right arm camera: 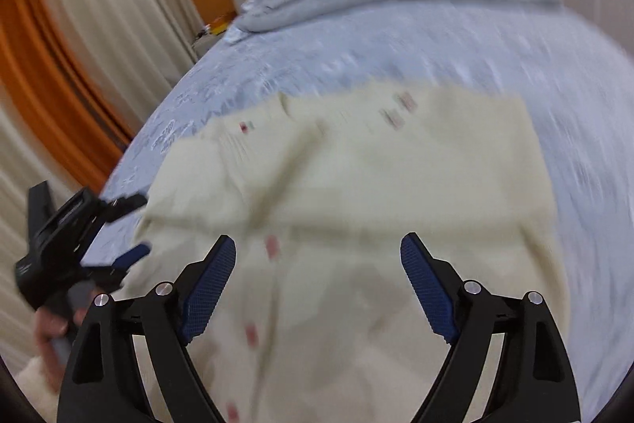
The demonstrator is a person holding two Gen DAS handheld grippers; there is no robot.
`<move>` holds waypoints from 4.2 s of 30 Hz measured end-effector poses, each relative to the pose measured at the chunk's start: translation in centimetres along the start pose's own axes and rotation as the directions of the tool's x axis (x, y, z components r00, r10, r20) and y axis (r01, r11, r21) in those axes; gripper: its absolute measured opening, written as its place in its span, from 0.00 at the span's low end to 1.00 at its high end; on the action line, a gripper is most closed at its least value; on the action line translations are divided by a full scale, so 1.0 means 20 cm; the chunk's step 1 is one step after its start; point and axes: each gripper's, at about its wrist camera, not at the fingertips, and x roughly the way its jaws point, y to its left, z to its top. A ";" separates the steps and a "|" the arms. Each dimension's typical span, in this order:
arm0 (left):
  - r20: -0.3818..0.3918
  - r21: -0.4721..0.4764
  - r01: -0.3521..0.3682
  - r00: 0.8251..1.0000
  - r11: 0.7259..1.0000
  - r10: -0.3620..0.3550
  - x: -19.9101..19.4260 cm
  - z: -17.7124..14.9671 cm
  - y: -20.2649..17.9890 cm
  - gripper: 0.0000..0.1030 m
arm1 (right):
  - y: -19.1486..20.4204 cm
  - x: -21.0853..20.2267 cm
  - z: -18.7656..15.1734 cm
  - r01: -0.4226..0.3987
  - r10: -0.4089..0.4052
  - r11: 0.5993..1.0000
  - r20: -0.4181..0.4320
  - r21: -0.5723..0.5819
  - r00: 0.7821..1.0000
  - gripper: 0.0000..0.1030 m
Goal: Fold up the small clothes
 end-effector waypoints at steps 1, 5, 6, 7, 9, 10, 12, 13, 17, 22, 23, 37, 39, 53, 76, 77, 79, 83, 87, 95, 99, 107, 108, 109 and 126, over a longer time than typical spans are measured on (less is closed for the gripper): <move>0.013 -0.028 -0.009 1.000 1.000 0.010 0.00 0.05 0.03 0.77 | 0.07 0.06 0.06 0.009 -0.009 0.998 0.000 -0.054 1.000 0.81; 0.044 -0.130 -0.043 0.998 0.991 0.049 0.08 0.18 0.13 0.76 | 0.36 0.43 0.18 0.064 -0.084 0.963 -0.064 -0.262 0.994 0.74; 0.039 -0.142 -0.055 0.997 0.988 0.061 0.09 0.19 0.14 0.71 | 0.40 0.51 0.19 0.087 -0.117 0.949 -0.083 -0.304 0.990 0.66; 0.030 -0.149 -0.063 0.997 0.987 0.068 0.08 0.19 0.19 0.68 | 0.41 0.57 0.18 0.109 -0.148 0.937 -0.096 -0.331 0.984 0.29; 0.048 -0.120 -0.075 0.996 0.990 0.082 0.07 0.17 0.20 0.63 | 0.33 0.60 0.21 0.110 -0.143 0.955 -0.102 -0.275 0.984 0.14; 0.054 -0.100 -0.082 0.995 0.992 0.087 0.07 0.17 0.20 0.62 | 0.24 0.54 0.23 0.075 -0.089 0.981 -0.074 -0.179 0.993 0.13; 0.079 -0.048 -0.082 0.993 0.996 0.085 0.07 0.15 0.20 0.57 | -0.03 0.35 0.23 0.003 -0.004 0.997 0.006 0.074 1.000 0.13; 0.095 -0.015 -0.077 0.992 0.997 0.078 0.07 0.12 0.20 0.57 | -0.16 0.27 0.20 -0.020 0.014 0.983 0.033 0.181 0.999 0.12; 0.173 0.141 -0.134 0.979 0.981 0.109 0.06 0.02 0.17 0.55 | -0.62 0.29 -0.09 0.024 0.007 0.897 -0.069 0.442 0.998 0.08; 0.141 0.055 -0.086 0.987 0.995 0.077 0.02 0.06 0.15 0.60 | -0.76 0.19 -0.10 -0.139 0.127 0.822 0.060 0.552 0.990 0.56; 0.132 -0.011 -0.038 0.991 0.999 0.039 0.01 0.08 0.18 0.61 | -0.79 0.18 -0.08 -0.168 0.131 0.791 0.105 0.589 0.986 0.63; 0.058 -0.077 -0.024 0.998 0.997 0.029 0.14 0.15 0.23 0.09 | -0.67 0.22 0.10 0.029 -0.045 0.948 0.043 0.318 0.998 0.07; 0.100 -0.037 -0.019 0.995 0.999 0.023 0.14 0.10 0.24 0.10 | -0.73 0.30 0.02 0.034 -0.033 0.932 -0.009 0.362 0.999 0.07; 0.196 0.148 -0.043 0.981 0.988 0.013 0.15 0.01 0.21 0.12 | -0.63 0.03 0.04 0.183 -0.217 0.934 0.078 0.308 0.973 0.23; 0.163 0.148 -0.064 0.986 0.987 0.039 0.15 0.03 0.16 0.13 | -0.51 0.25 0.08 0.081 -0.065 0.954 -0.066 0.290 0.996 0.12; 0.141 0.150 -0.069 0.989 0.986 0.047 0.13 0.03 0.15 0.17 | -0.48 0.12 0.08 0.068 -0.058 0.962 -0.043 0.266 0.997 0.12; 0.056 0.117 -0.043 0.998 0.992 0.036 -0.01 0.00 0.17 0.48 | -0.48 -0.07 0.01 0.097 -0.088 0.968 -0.045 0.233 0.995 0.20; -0.009 0.096 -0.066 0.998 0.993 0.067 -0.36 -0.12 0.28 0.84 | -0.63 -0.46 -0.38 0.195 -0.157 0.935 -0.149 0.297 0.976 0.50; -0.082 0.084 -0.160 0.983 0.984 0.167 -0.65 -0.28 0.49 0.88 | -0.69 -0.74 -0.75 0.243 -0.162 0.917 -0.261 0.316 0.952 0.57; -0.121 -0.101 -0.121 0.987 0.988 0.108 -0.76 -0.49 0.70 0.93 | -0.56 -0.71 -1.07 0.163 -0.042 0.931 -0.348 0.326 0.936 0.61; -0.112 -0.028 -0.154 0.982 0.988 0.150 -0.74 -0.51 0.64 0.80 | -0.54 -0.56 -1.08 0.112 0.028 0.912 -0.331 0.396 0.943 0.56; -0.174 0.018 -0.097 0.980 0.995 0.099 -0.81 -0.59 0.57 0.09 | -0.47 -0.64 -1.00 0.102 -0.025 0.932 -0.219 0.348 0.975 0.06; -0.151 0.050 -0.078 0.985 0.996 0.084 -0.89 -0.60 0.51 0.09 | -0.47 -0.68 -0.99 0.098 -0.030 0.932 -0.196 0.348 0.980 0.06; -0.140 0.070 -0.065 0.987 0.995 0.074 -0.93 -0.61 0.48 0.08 | -0.47 -0.73 -0.97 0.094 -0.033 0.934 -0.178 0.345 0.984 0.06; -0.303 0.275 0.003 0.949 0.961 0.083 -1.65 -1.14 0.34 0.08 | -0.41 -1.39 -1.31 -0.008 0.028 0.998 -0.349 0.058 0.937 0.06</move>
